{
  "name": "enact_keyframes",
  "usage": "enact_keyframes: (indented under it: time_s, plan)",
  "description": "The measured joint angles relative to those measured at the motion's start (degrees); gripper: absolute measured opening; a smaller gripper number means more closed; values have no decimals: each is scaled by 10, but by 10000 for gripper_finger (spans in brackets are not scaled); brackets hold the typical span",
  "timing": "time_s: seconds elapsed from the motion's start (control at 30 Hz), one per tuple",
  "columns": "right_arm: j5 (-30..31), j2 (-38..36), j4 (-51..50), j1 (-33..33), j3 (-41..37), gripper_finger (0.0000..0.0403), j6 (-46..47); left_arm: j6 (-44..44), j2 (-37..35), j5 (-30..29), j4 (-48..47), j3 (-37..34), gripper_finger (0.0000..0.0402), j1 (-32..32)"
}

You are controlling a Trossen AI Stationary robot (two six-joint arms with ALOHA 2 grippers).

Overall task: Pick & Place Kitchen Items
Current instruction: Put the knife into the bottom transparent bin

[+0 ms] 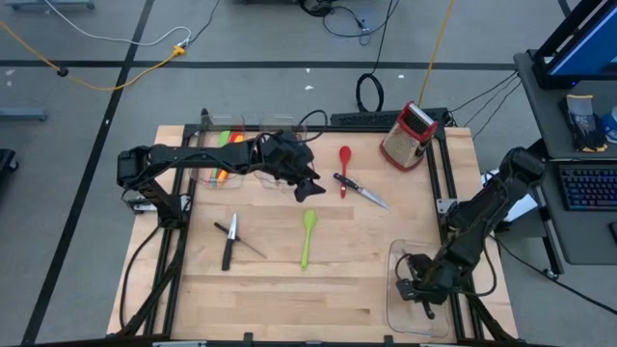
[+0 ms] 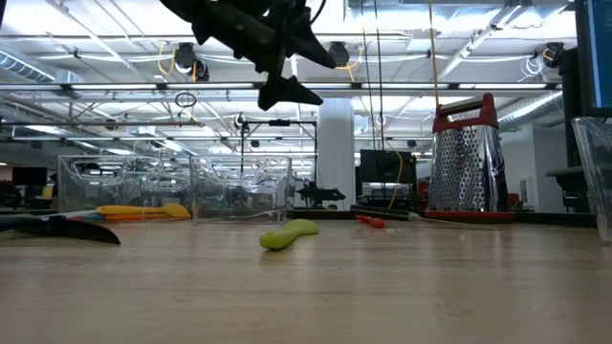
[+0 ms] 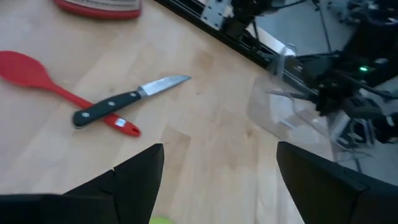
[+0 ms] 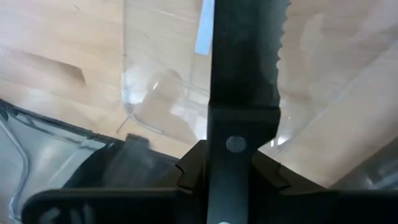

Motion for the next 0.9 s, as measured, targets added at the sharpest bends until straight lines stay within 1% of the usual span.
enact_keyframes:
  time_s: [0.13, 0.3, 0.47, 0.63, 0.77, 0.9]
  plan:
    - [0, 2, 0, -1, 0, 74, -9, 0, 0, 24, 0, 0, 320, -5]
    - [0, 2, -1, -1, 0, 74, -11, 1, 0, 25, -1, 0, 325, -16]
    - [0, 2, -2, -1, 0, 84, -11, 3, 0, 28, -13, 0, 318, -26]
    - [2, 2, -2, -1, 0, 115, -21, 2, 0, 43, -41, 0, 317, -33]
    - [3, 2, -3, -1, 0, 144, -22, 1, 0, 43, -63, 0, 328, -38]
    - [10, 2, -3, -1, 0, 161, -28, 0, 0, 44, -91, 0, 341, -50]
